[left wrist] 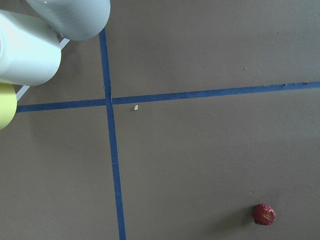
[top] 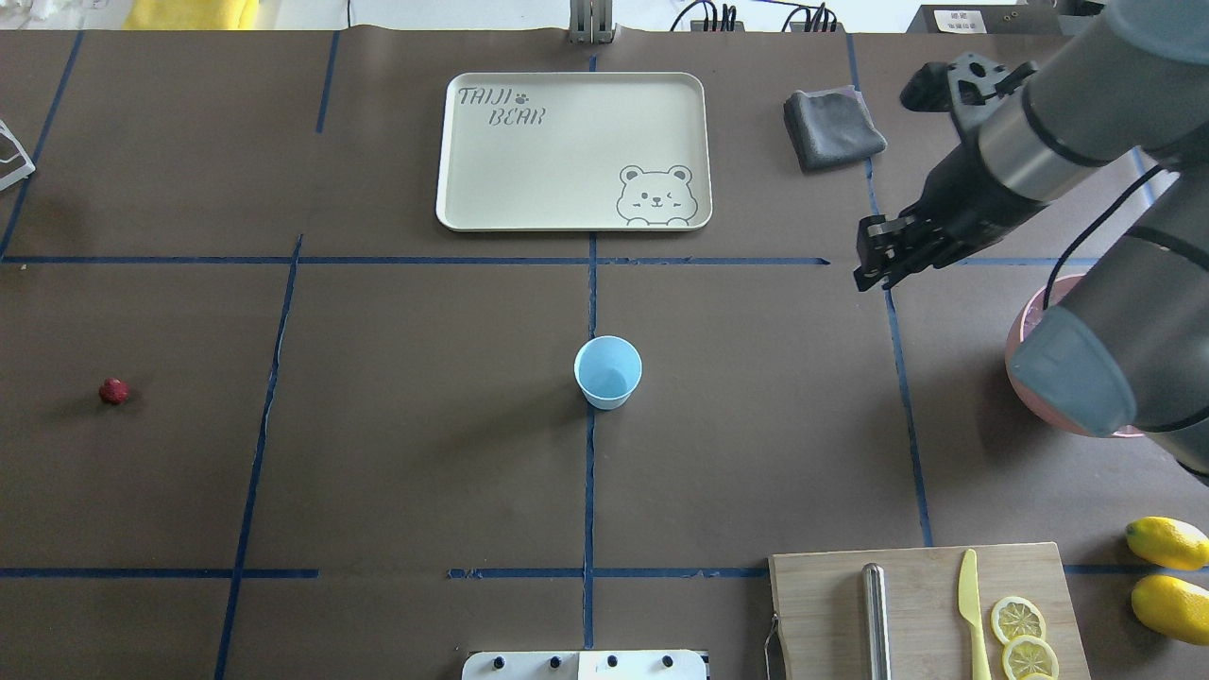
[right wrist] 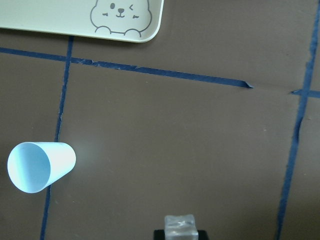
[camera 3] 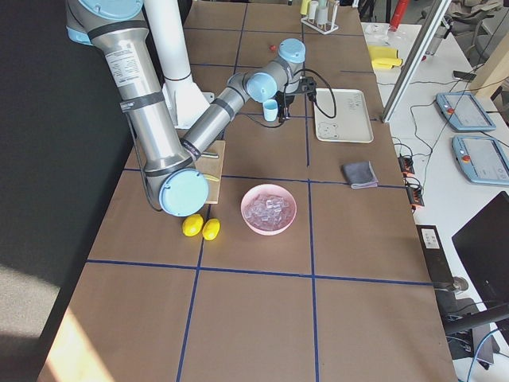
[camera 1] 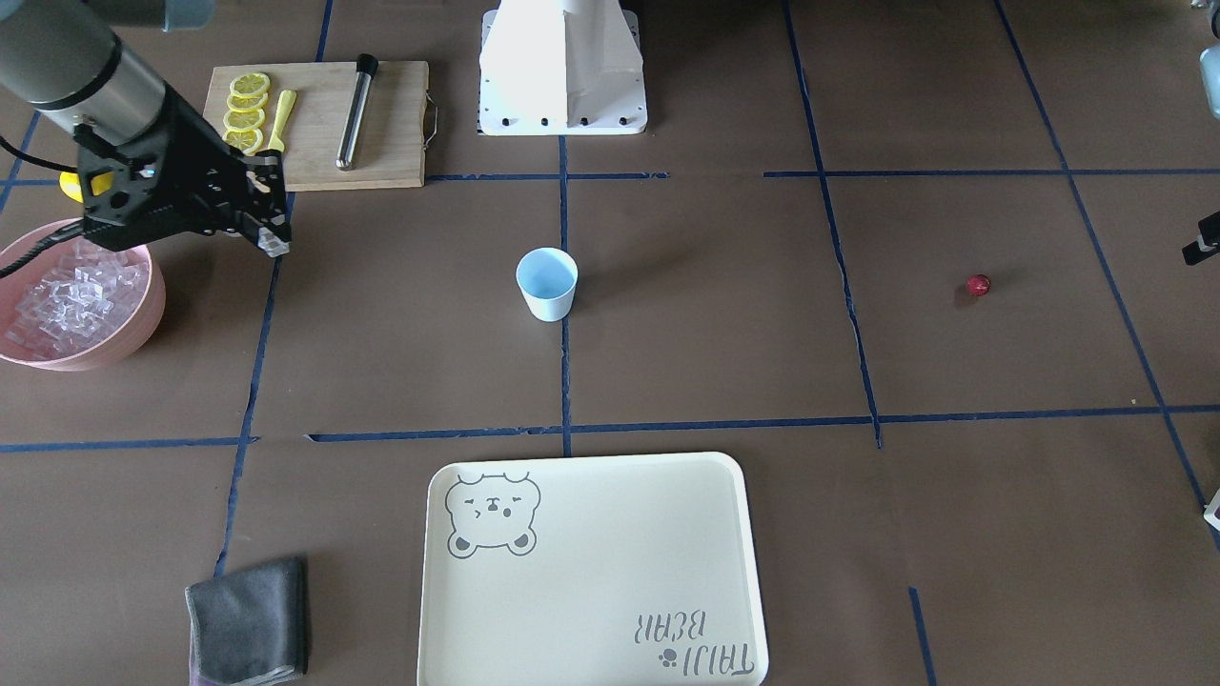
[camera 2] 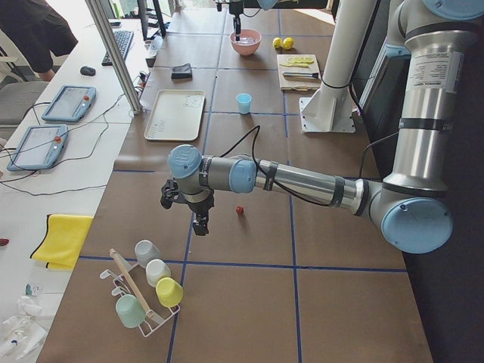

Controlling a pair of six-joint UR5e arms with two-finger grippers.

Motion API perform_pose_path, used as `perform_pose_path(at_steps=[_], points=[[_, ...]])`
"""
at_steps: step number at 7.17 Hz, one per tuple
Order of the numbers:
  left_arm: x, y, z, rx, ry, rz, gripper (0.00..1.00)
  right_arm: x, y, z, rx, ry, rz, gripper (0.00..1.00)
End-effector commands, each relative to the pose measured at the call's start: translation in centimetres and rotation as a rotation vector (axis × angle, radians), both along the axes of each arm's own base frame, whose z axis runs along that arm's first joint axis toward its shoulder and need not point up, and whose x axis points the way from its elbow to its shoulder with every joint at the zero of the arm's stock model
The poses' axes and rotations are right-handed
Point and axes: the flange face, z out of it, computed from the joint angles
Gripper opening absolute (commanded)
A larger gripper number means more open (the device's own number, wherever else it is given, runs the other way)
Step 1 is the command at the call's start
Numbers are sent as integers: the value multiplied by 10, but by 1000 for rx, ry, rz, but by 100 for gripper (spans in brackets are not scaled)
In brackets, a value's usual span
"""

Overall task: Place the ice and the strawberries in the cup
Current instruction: 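Lift the ice cube and carry it over the light-blue cup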

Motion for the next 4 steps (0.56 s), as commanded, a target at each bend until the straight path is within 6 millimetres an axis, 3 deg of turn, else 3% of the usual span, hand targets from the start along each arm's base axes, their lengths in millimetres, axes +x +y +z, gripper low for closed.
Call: perform_pose_path(at_steps=[1,3,4], points=[[0,0,0,-3,4,-2,100,-87,17,-40,20,17,-3,0],[0,0,-4,4,5,-3,100,-156,7,-44,-4,-62,36,0],[0,0,-7,10,6,-3,100,-175,-1,-52,-9,-75,57,0]])
